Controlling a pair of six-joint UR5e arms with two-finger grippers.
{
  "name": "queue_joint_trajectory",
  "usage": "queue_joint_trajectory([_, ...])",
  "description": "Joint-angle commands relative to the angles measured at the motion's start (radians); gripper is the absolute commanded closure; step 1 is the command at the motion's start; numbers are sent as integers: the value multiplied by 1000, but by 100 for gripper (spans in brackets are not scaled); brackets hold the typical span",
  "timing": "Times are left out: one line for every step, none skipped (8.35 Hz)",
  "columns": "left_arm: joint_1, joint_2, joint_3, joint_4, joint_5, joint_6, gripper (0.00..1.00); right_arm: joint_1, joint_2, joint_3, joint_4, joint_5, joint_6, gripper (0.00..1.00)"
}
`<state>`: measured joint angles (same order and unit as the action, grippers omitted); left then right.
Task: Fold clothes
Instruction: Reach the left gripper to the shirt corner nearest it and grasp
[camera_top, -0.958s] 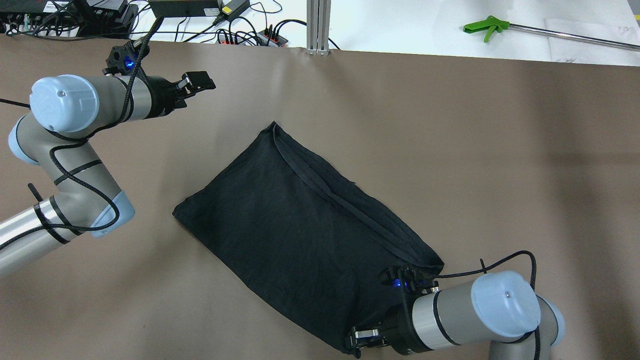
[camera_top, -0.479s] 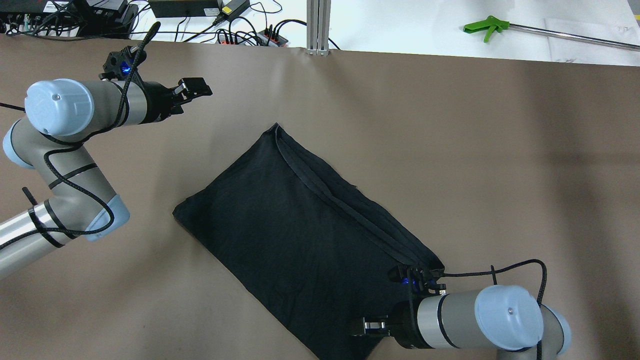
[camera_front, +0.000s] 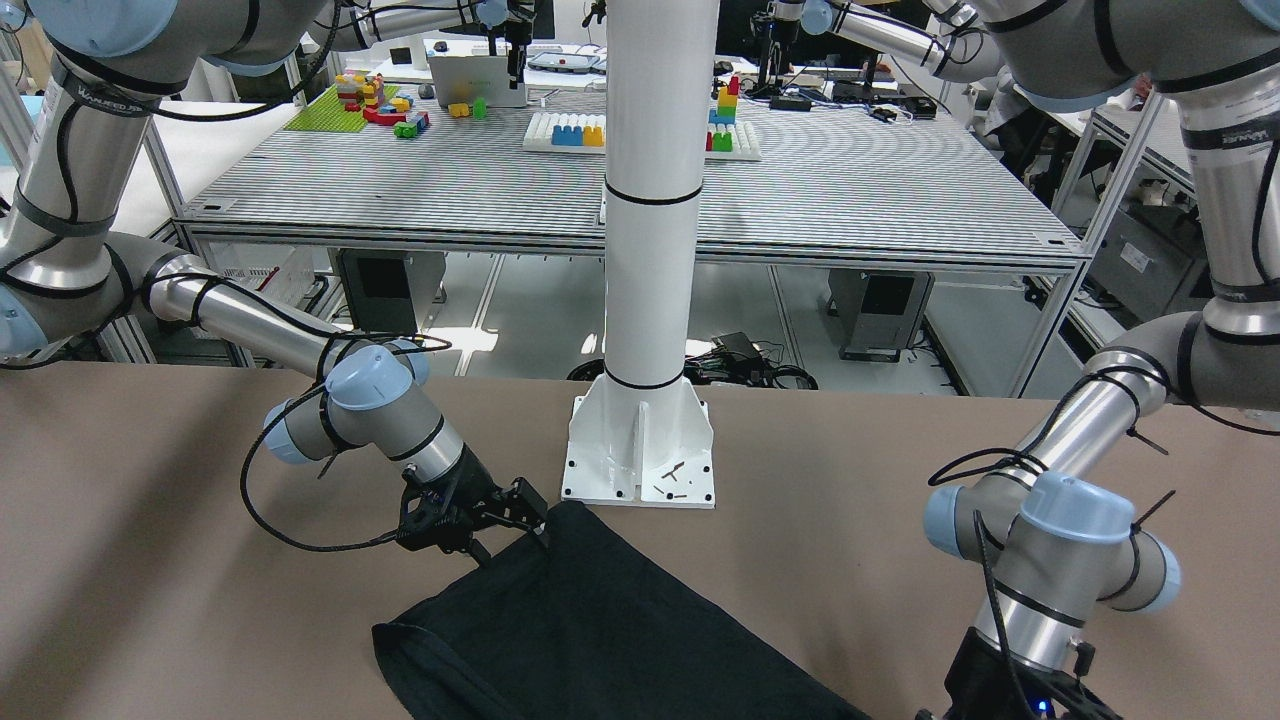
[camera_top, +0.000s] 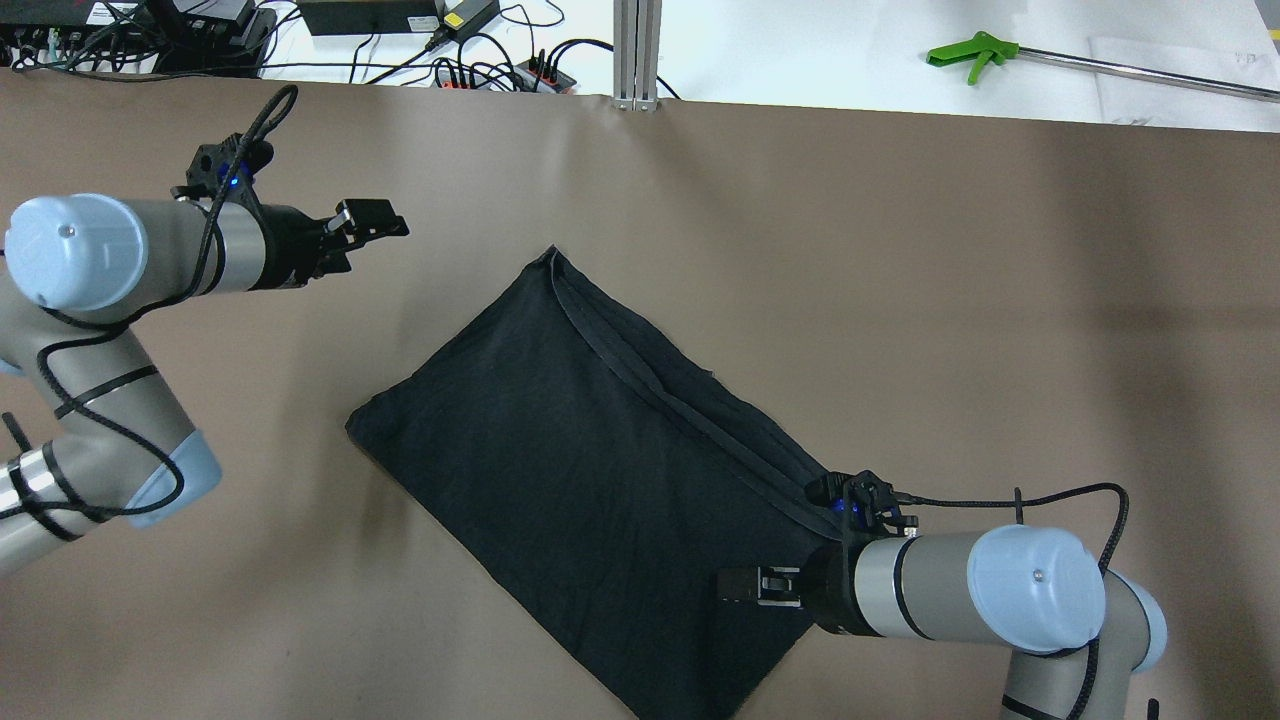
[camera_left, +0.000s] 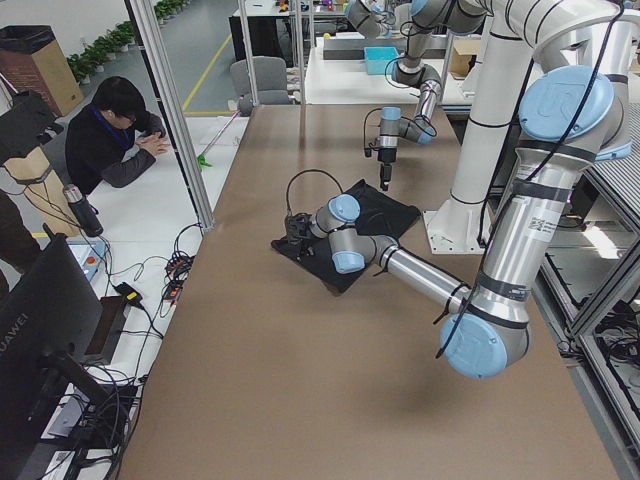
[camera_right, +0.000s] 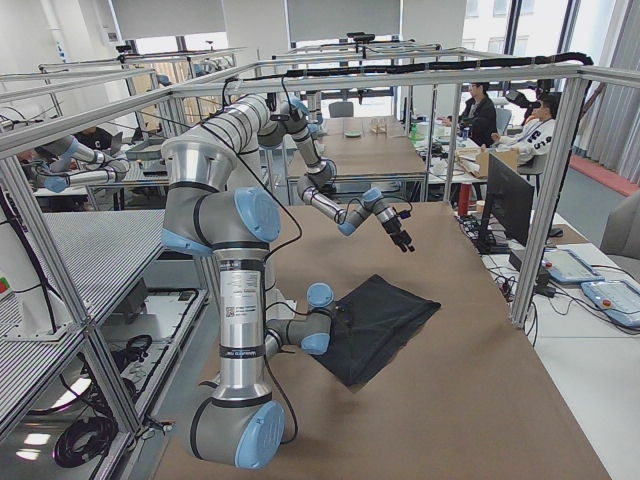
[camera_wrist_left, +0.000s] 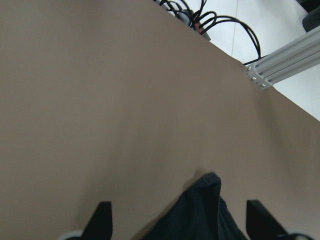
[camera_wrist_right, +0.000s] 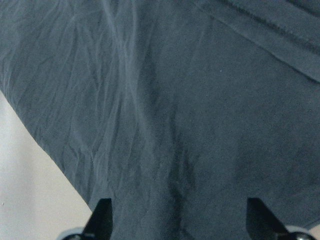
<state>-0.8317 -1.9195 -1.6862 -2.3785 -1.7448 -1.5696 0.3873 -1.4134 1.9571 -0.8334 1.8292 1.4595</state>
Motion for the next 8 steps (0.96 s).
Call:
queue_joint_trajectory([62,160,-101,-5,1,-10,6,47,10,-4,-32,-24,-11,6])
queue_joint_trajectory([98,174,-93,-24,13,-7,7,48,10,-6,-32,-43,-11,6])
queue_joint_trajectory([135,180,-92,-33,69,-13,7,48,10,-7,-33,-57,-11,6])
queue_joint_trajectory([184,180,-69,-45,123,-38,7,50,10,-14,-32,-61,-11,6])
queue_joint_trajectory([222,163,-6,-106,154,-58,7,54,11,-14,-33,-61,-11,6])
queue_joint_trajectory([226,163,26,-125,177,-52,7,56,11,-21,-33,-61,-11,6])
queue_joint_trajectory([249,172,31,-123,203,-49,7,61,20,-27,-35,-61,-11,6])
queue_joint_trajectory([264,171,48,-122,223,-49,7,62,28,-33,-39,-61,-10,6])
